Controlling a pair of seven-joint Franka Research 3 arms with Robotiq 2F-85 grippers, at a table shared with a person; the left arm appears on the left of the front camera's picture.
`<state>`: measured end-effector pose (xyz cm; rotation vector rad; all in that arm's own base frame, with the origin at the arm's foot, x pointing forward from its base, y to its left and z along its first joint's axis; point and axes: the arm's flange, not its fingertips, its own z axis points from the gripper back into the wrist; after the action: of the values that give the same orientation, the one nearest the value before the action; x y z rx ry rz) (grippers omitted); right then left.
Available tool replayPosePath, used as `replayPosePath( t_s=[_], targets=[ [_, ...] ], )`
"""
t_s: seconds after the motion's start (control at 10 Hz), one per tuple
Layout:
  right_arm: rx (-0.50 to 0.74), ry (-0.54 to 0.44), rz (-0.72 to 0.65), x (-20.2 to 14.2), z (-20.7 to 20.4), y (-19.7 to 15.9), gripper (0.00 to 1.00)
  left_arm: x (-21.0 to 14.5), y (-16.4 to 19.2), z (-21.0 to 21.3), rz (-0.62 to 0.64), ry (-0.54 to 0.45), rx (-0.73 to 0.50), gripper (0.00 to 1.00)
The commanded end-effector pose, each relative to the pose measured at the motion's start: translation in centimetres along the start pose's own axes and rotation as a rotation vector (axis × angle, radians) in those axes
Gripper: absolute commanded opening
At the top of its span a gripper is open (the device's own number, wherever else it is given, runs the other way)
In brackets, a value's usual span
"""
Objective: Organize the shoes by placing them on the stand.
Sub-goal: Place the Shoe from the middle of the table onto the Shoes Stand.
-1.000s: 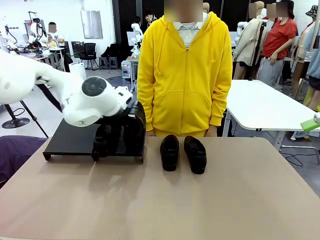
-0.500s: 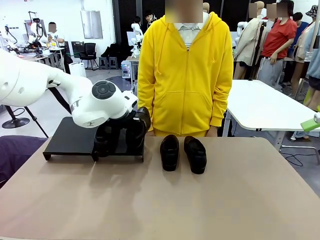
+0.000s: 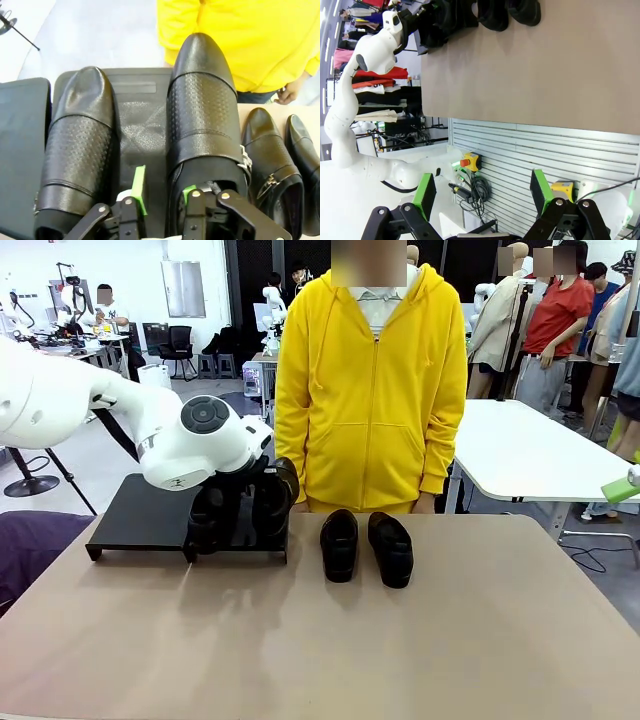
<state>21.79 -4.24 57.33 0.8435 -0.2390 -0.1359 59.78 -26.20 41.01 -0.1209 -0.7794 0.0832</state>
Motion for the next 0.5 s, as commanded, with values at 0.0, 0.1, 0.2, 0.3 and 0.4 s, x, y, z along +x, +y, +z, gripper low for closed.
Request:
replayPosePath(
  t_s=[0.0,0.1,0.2,0.3,0.4],
  targets=[
    [0.020,0.000,0.019,0.1,-0.1,0.1,1.00,-0.2,-0.1,0.6,0.011,-0.057,0.022,1.00],
    [0.020,0.000,0.019,0.1,-0.1,0.1,1.00,0.0,-0.2,0.8,0.005,-0.060,0.012,1.00],
    [0.020,0.000,0.019,0.1,-0.1,0.1,1.00,0.3,-0.3,1.3,-0.003,-0.068,0.008,1.00],
    [0.020,0.000,0.019,0.1,-0.1,0.1,1.00,0.8,-0.4,2.2,-0.018,-0.073,-0.018,1.00],
    [0.020,0.000,0.019,0.1,-0.1,0.1,1.00,1.9,-0.5,4.2,-0.045,-0.077,-0.040,1.00]
  ],
)
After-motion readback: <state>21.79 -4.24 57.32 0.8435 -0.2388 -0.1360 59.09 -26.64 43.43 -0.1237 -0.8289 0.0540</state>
